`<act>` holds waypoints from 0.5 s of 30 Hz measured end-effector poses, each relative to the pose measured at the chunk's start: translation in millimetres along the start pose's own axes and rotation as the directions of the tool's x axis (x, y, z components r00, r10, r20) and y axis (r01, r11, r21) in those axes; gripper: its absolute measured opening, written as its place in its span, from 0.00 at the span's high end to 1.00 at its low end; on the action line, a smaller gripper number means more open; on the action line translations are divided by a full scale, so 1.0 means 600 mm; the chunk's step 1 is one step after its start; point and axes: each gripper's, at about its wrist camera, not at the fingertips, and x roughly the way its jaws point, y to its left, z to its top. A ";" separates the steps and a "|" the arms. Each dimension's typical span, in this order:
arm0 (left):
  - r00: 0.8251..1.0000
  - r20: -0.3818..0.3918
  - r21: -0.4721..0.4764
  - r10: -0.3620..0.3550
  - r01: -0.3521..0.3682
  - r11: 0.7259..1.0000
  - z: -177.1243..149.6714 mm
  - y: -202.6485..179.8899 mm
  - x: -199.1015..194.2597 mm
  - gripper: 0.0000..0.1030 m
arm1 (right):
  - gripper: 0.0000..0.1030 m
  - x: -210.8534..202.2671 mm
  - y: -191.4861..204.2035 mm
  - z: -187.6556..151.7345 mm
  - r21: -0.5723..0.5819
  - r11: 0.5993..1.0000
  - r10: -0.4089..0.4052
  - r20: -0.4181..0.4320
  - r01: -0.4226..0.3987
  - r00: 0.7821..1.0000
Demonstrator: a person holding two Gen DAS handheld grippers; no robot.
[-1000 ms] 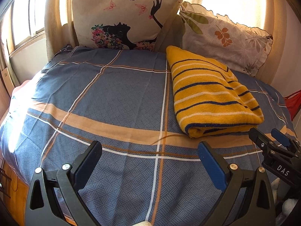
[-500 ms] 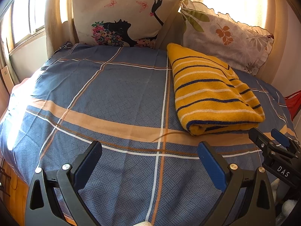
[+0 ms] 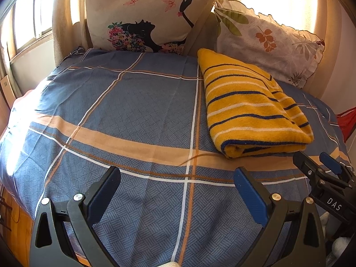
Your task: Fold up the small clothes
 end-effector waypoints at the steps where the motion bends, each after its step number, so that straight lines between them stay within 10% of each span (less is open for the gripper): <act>1: 1.000 0.000 0.001 0.000 0.000 1.000 0.000 0.000 0.000 0.02 | 0.00 0.000 0.000 0.000 0.000 1.000 -0.001 0.000 0.001 1.000; 15: 1.000 -0.004 -0.002 -0.002 0.002 1.000 -0.004 0.003 0.003 0.02 | 0.00 0.001 0.004 -0.001 -0.005 1.000 0.001 -0.003 -0.001 1.000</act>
